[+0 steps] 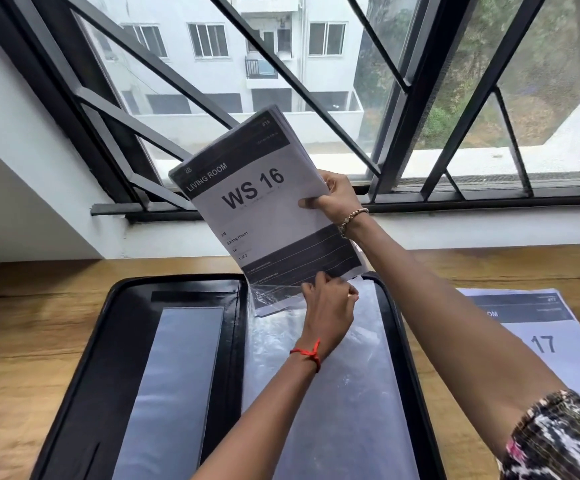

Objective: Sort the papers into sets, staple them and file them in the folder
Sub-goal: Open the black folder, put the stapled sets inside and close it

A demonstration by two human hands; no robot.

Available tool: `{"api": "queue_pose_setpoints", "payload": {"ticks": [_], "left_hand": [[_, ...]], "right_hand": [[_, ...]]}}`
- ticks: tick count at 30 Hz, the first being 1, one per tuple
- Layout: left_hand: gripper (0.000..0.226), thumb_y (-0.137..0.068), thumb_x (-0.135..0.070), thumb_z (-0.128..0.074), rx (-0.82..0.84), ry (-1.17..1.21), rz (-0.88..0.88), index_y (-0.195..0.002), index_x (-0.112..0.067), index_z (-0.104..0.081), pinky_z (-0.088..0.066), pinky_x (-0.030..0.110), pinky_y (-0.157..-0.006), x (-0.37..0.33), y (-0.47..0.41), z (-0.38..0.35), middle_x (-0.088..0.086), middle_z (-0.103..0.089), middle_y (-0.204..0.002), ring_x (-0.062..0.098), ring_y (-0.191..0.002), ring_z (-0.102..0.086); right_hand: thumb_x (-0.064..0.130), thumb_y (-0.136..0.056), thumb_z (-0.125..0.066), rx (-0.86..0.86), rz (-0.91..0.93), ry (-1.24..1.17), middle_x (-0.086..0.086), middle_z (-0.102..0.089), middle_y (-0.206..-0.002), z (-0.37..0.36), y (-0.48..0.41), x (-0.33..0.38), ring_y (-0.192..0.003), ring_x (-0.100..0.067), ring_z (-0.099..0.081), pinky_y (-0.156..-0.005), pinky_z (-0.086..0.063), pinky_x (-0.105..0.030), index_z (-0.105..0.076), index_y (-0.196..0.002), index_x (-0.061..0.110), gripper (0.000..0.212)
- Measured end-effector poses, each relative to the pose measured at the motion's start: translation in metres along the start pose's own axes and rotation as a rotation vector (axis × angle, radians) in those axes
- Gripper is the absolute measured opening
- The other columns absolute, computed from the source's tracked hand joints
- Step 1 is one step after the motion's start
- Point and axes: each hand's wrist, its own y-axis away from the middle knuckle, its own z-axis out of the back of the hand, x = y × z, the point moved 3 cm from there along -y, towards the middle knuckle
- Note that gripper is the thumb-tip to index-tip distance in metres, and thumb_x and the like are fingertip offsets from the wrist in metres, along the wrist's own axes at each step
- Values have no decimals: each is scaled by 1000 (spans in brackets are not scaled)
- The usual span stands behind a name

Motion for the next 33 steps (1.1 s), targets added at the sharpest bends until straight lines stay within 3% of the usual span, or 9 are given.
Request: {"api": "queue_pose_setpoints", "payload": {"ticks": [7, 13, 15, 17, 22, 26, 29, 33], "left_hand": [[21, -93, -2, -50, 51, 31, -99, -107, -6, -64, -11, 28, -80, -19, -4, -10, 6, -54, -127, 25, -116, -35], [42, -80, 22, -42, 30, 51, -144, -102, -5, -65, -24, 27, -82, -15, -5, -11, 9, -59, -121, 26, -115, -41], [43, -77, 26, -41, -49, 101, -135, -99, -2, -65, -42, 32, -82, -14, -7, -6, 14, -64, -110, 28, -105, -52], [39, -75, 26, -42, -153, 156, -82, -93, 0, -65, -51, 34, -72, -11, -9, -1, 16, -65, -96, 28, -87, -59], [26, -71, 20, -59, -247, 125, -66, -80, -3, -69, -51, 28, -57, -8, -9, 5, 11, -68, -78, 26, -73, -63], [23, -63, 2, -79, -288, -1, -49, -82, -8, -71, -48, 30, -60, 2, -6, 8, 4, -68, -78, 25, -76, -59], [15, -65, -4, -81, -291, -35, -42, -77, -8, -72, -46, 30, -56, 9, -7, 10, 2, -67, -75, 24, -73, -57], [10, -67, 1, -79, -302, -16, -50, -73, -5, -73, -38, 22, -51, 9, -10, 12, 4, -66, -72, 22, -69, -56]], "right_hand": [[-15, -70, -66, -7, -35, -29, 4, -57, -73, 2, -1, -8, -67, -6, -55, -54, -49, -9, -62, -90, 4, 28], [-13, -70, -68, -32, -55, -17, -10, -58, -87, 5, -5, -21, -72, -14, -56, -60, -51, -18, -62, -97, -13, 29], [-14, -70, -68, -30, -56, -26, -7, -58, -84, 5, -5, -21, -69, -9, -56, -58, -51, -15, -63, -96, -10, 27], [-15, -69, -68, -31, -65, -41, -3, -58, -77, 5, -4, -22, -68, -8, -55, -58, -51, -15, -63, -93, -5, 26], [-13, -69, -69, -28, -62, -48, 2, -59, -75, 7, -4, -23, -69, -8, -56, -59, -52, -16, -64, -88, 2, 25], [-13, -69, -69, -6, -49, -64, 3, -59, -74, 8, -4, -19, -68, -7, -57, -61, -52, -17, -61, -75, 14, 29], [-13, -68, -70, -25, -56, -111, 2, -61, -76, 14, -8, -18, -71, -11, -59, -66, -53, -24, -61, -71, 18, 32], [-14, -67, -70, -41, -37, -141, -1, -61, -79, 15, -12, -15, -75, -15, -59, -63, -55, -22, -62, -72, 16, 32]]}}
